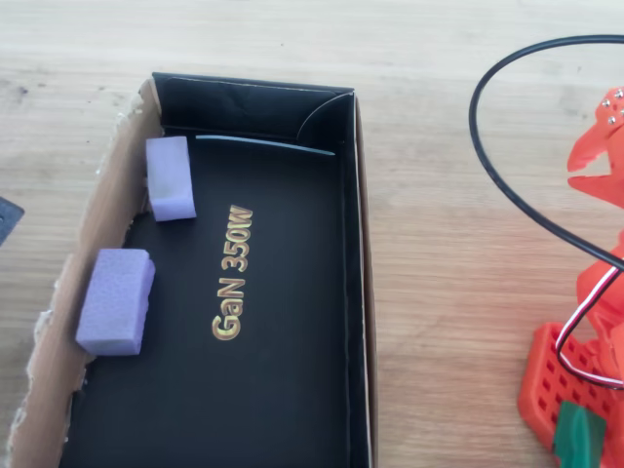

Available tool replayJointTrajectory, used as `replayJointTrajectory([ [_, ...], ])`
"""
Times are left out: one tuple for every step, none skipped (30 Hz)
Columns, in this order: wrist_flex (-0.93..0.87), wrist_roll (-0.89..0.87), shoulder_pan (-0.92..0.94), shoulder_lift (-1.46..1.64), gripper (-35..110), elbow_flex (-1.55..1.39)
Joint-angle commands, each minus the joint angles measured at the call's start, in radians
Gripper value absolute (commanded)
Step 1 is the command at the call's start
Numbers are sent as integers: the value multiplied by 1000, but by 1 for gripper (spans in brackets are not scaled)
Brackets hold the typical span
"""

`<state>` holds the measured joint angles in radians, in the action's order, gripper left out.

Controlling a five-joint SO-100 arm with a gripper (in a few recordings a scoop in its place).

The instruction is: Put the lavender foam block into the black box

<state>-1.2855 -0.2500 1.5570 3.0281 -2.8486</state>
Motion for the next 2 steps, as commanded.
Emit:
replayJointTrajectory([
  [-23, -5, 11, 12, 0, -3],
  [-23, -5, 12, 12, 0, -3],
])
